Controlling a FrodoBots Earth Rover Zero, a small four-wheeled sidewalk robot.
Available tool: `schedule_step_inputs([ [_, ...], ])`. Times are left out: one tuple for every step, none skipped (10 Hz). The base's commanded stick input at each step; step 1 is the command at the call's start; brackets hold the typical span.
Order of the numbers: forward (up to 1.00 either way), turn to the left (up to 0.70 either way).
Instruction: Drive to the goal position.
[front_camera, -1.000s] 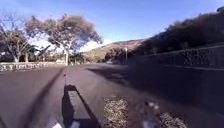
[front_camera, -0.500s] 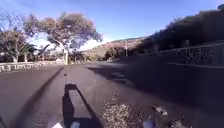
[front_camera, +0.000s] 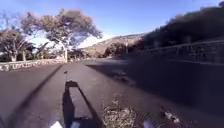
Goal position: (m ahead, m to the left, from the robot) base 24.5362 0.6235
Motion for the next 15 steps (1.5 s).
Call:
schedule_step_inputs([
  [0.5,0.0],
  [0.5,0.0],
  [0.5,0.0],
  [0.5,0.0],
  [0.5,0.0],
  [0.5,0.0],
  [0.5,0.0],
  [0.5,0.0],
  [0.5,0.0],
  [0.5,0.0],
  [0.5,0.0],
  [0.5,0.0],
  [0.5,0.0],
  [0.5,0.0],
  [0.5,0.0],
])
